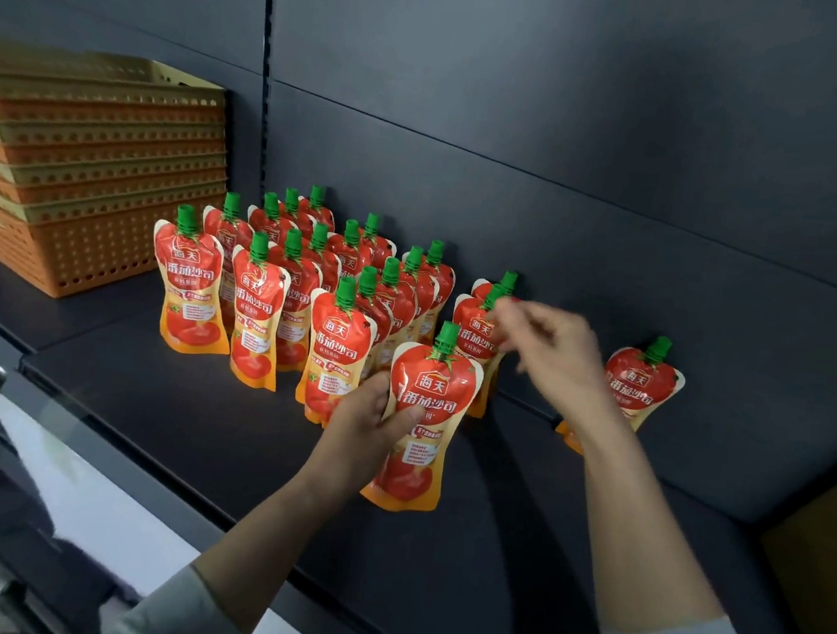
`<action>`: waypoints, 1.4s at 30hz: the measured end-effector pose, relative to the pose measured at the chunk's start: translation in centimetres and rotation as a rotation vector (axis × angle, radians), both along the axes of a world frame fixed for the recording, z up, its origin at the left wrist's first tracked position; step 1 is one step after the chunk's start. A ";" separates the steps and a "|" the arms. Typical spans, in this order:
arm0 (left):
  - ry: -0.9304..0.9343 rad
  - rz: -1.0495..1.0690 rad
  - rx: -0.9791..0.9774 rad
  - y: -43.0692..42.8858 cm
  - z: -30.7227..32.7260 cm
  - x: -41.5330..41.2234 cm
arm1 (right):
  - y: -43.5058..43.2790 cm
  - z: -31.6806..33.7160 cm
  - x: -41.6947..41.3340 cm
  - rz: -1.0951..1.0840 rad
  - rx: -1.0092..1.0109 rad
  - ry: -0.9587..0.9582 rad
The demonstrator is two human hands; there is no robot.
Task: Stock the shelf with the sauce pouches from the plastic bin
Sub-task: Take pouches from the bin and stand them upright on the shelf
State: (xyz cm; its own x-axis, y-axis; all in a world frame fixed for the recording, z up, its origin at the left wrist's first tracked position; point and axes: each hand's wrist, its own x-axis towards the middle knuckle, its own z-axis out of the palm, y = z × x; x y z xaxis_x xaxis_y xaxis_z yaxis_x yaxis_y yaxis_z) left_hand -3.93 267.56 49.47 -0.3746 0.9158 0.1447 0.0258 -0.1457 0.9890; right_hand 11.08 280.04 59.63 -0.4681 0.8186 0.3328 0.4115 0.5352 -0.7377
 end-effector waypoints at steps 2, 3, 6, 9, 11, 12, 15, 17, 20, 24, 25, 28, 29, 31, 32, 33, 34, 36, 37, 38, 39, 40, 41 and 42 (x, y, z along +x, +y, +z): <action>0.019 -0.003 0.009 0.3 0.0 0.3 | -2.0 -0.6 -0.1 0.161 -0.115 -0.100; 0.024 -0.012 0.014 0.5 0.0 0.4 | -2.5 -1.0 -0.1 0.203 -0.141 -0.128; 0.037 -0.023 0.008 0.6 -0.2 0.8 | -2.7 -1.5 0.1 0.189 -0.113 -0.143; 0.057 -0.005 0.004 0.8 -0.7 0.8 | -2.4 -1.5 0.3 0.138 -0.078 -0.154; 0.086 0.010 0.006 0.8 -1.3 0.7 | -2.1 -1.8 0.3 0.097 -0.050 -0.153; 0.119 0.014 -0.004 0.8 -1.6 0.7 | -1.8 -1.9 0.3 0.063 -0.030 -0.141; 0.223 0.011 -0.064 1.2 -3.3 0.7 | -0.9 -2.5 0.0 -0.047 0.037 -0.114; 0.291 0.015 -0.130 1.5 -4.2 0.9 | -0.2 -3.0 -0.5 -0.093 0.091 -0.112; 0.371 0.001 -0.154 2.5 -5.1 1.4 | 0.5 -3.5 -1.3 -0.137 0.184 -0.115; 0.422 0.006 -0.177 4.2 -5.2 1.5 | 1.4 -3.8 -2.3 -0.177 0.284 -0.129; 0.425 0.005 -0.180 4.8 -5.3 1.5 | 1.6 -3.9 -2.5 -0.181 0.299 -0.133; 0.423 -0.002 -0.186 5.9 -5.3 1.3 | 2.2 -3.9 -2.8 -0.184 0.330 -0.156; 0.421 0.002 -0.185 6.3 -5.5 1.2 | 2.4 -3.9 -2.8 -0.180 0.342 -0.168; 0.431 0.006 -0.184 6.8 -5.9 1.0 | 2.8 -4.1 -2.7 -0.166 0.382 -0.193; 0.438 0.010 -0.186 6.9 -5.9 0.9 | 2.9 -4.3 -2.6 -0.159 0.406 -0.206; 0.442 0.012 -0.186 7.0 -6.1 0.9 | 3.1 -4.4 -2.5 -0.155 0.423 -0.217; 0.447 0.013 -0.186 7.0 -6.2 0.8 | 3.1 -4.4 -2.5 -0.154 0.436 -0.227; 0.455 0.011 -0.184 6.9 -6.2 0.7 | 3.2 -4.5 -2.4 -0.156 0.458 -0.241; 0.463 0.009 -0.184 6.8 -6.1 0.6 | 3.1 -4.6 -2.3 -0.157 0.470 -0.249; 0.475 0.008 -0.179 6.5 -5.9 0.5 | 3.0 -4.6 -2.2 -0.158 0.482 -0.256; 0.492 0.004 -0.170 6.1 -5.8 0.4 | 2.8 -4.7 -2.1 -0.162 0.492 -0.262; 0.506 -0.002 -0.160 5.5 -5.5 0.4 | 2.5 -4.9 -2.0 -0.170 0.501 -0.263; 0.516 -0.009 -0.147 4.9 -5.2 0.3 | 2.0 -5.1 -1.8 -0.181 0.507 -0.258; 0.525 -0.015 -0.131 4.0 -4.9 0.2 | 1.5 -5.4 -1.5 -0.197 0.508 -0.247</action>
